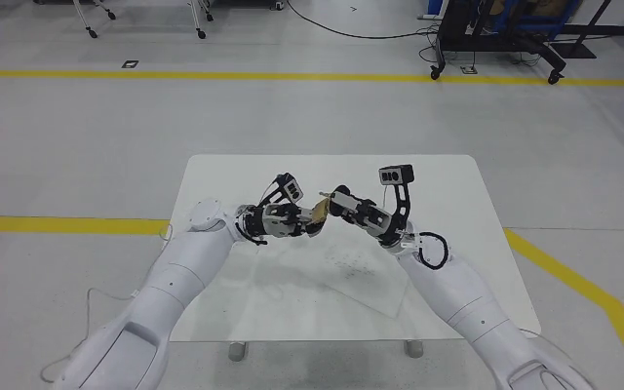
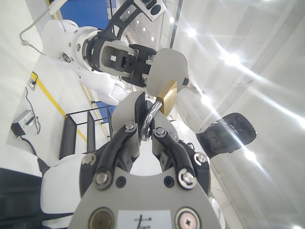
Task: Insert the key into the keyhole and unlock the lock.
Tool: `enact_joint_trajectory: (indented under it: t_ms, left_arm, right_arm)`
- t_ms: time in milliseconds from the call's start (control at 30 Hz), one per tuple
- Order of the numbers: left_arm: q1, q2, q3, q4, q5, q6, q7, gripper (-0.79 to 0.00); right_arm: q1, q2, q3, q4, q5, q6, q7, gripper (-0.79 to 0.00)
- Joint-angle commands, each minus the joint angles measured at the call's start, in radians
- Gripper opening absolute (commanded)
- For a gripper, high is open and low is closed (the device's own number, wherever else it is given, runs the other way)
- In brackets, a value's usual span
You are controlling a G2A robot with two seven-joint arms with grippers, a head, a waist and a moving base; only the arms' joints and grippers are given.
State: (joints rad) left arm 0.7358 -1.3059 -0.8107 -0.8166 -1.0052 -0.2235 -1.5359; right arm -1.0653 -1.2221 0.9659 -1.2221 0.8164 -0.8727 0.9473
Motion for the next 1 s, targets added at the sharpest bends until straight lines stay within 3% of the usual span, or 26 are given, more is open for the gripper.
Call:
enact_joint_trajectory:
  t_ms: [0, 100, 267, 500, 733, 967]
  left_arm:
    - [-0.011, 0.006, 0.0, 0.002, 0.044, -0.058, 0.0, -0.785]
    - [-0.03, 0.019, -0.013, -0.022, 0.169, -0.111, 0.051, -0.785]
    - [-0.016, 0.052, -0.029, -0.138, 0.425, -0.224, 0.164, -0.785]
    - [0.064, 0.092, -0.058, -0.304, 0.452, -0.258, 0.197, -0.785]
    - [0.081, 0.108, -0.06, -0.314, 0.426, -0.259, 0.198, -0.785]
    - [0.087, 0.112, -0.087, -0.257, 0.343, -0.271, 0.211, -0.785]
  right_arm:
    - [-0.001, 0.0, 0.011, -0.003, 0.0, -0.004, -0.004, -0.785]
    - [-0.014, 0.007, 0.047, -0.014, 0.004, -0.01, -0.01, -0.785]
    - [-0.047, 0.025, 0.116, -0.029, 0.012, 0.001, 0.001, -0.785]
    - [-0.05, 0.03, 0.134, -0.015, -0.055, 0.085, 0.003, -0.785]
    - [-0.027, 0.018, 0.097, -0.004, -0.179, 0.159, -0.073, -0.785]
    - [-0.03, 0.016, 0.093, -0.022, -0.179, 0.182, -0.038, -0.785]
